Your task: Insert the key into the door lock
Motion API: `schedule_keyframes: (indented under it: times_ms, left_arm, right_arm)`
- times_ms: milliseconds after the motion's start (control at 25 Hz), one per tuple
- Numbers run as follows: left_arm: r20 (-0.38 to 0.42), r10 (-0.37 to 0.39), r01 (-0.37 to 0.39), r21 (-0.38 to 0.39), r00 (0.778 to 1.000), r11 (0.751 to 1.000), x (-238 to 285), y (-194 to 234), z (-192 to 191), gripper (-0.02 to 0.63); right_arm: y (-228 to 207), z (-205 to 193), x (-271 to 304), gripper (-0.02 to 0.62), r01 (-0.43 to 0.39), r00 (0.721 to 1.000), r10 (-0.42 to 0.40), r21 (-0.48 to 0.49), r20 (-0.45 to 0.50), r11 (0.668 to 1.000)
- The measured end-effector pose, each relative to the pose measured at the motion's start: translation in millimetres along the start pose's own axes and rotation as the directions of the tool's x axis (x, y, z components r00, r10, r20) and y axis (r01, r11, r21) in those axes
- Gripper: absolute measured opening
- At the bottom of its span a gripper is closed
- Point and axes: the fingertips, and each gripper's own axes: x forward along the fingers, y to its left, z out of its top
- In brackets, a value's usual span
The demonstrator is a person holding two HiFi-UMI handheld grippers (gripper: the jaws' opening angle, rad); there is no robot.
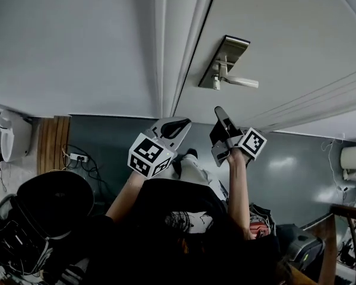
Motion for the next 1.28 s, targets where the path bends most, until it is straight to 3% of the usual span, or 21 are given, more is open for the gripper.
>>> schedule_keyframes:
  times_ms: [240,480,1000,1280]
  left_arm:
    - [-0.011,-0.023,0.023,-0.031,1.0,0.999,2,-10,-13,0.012]
    - [-0.019,-0.013,0.013,-0.035,1.0,0.999,-1,-23,-21,0.012]
    - [0.021,0.086,-0.085,-0.025,0.996,0.996,-8,-96,-12,0.012]
    - [0.027,0.175,-0.174,-0.03,0.984,0.984,-29,-132,-21,0.012]
  right_arm:
    - [15,-28,-33,0.05,0.043,0.998,-0.048,-0.097,-0.04,0.994]
    - [11,-55,-65,0.049,0.113,0.982,-0.144,-0.231,-0.119,0.966]
    - [47,-63,-145,0.044,-0.042,0.986,-0.005,-0.275,-0.169,0.96]
    - [47,-72,-180,0.042,-0.068,0.972,-0.022,-0.37,-0.235,0.926]
